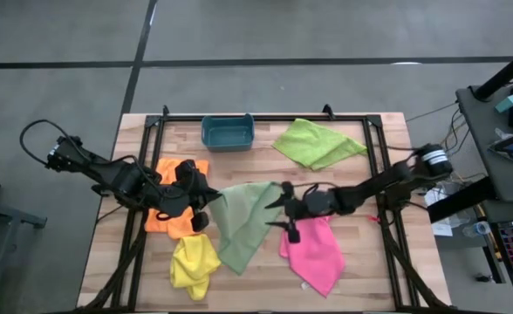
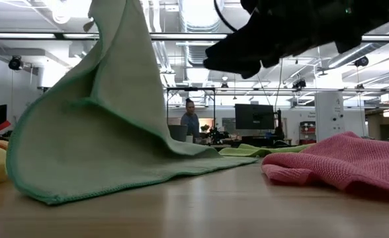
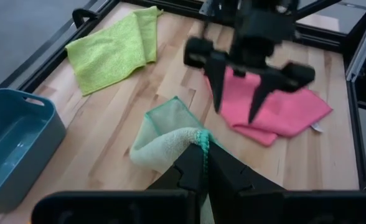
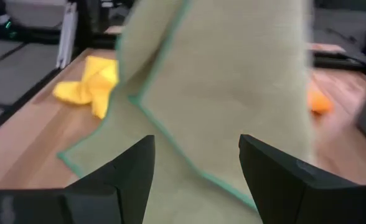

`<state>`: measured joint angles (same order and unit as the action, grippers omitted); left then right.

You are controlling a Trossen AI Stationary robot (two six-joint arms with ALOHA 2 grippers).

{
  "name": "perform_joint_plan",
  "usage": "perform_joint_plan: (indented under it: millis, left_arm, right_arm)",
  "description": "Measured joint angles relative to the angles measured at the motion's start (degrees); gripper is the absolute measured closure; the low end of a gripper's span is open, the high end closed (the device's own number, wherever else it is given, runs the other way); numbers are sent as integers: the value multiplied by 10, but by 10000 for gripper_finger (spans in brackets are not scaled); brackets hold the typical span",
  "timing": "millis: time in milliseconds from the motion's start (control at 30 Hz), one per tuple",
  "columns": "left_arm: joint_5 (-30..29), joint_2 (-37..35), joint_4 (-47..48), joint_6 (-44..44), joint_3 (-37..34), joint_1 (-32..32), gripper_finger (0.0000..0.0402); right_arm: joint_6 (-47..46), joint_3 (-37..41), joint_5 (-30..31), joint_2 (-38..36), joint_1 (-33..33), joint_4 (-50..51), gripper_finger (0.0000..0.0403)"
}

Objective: Fold microfiber towels
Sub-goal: Fold the blue towel

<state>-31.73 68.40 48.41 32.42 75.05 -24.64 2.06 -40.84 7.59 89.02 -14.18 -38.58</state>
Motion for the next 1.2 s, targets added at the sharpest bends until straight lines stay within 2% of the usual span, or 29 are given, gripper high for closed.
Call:
perform_joint_plan:
  millis: [267, 467, 700, 867, 1000, 1200]
  left_arm:
    - [0, -1, -2, 1, 0, 0, 402]
    - [1, -1, -6, 2, 0, 0, 402]
    - [1, -1, -10, 2, 0, 0, 402]
    - [1, -1, -10, 2, 0, 0, 402]
    - [1, -1, -10, 2, 0, 0, 402]
    - [1, -1, -11, 2, 0, 0, 402]
  right_arm:
    - [89, -55, 30, 158, -30, -142, 193]
    - [157, -133, 67, 240, -44, -145, 196]
    - [226, -193, 119, 297, -50, -160, 196]
    - [295, -219, 188, 326, -59, -186, 196]
    - [352, -236, 221, 355, -74, -217, 196]
    - [436, -271, 319, 417, -95, -307, 196]
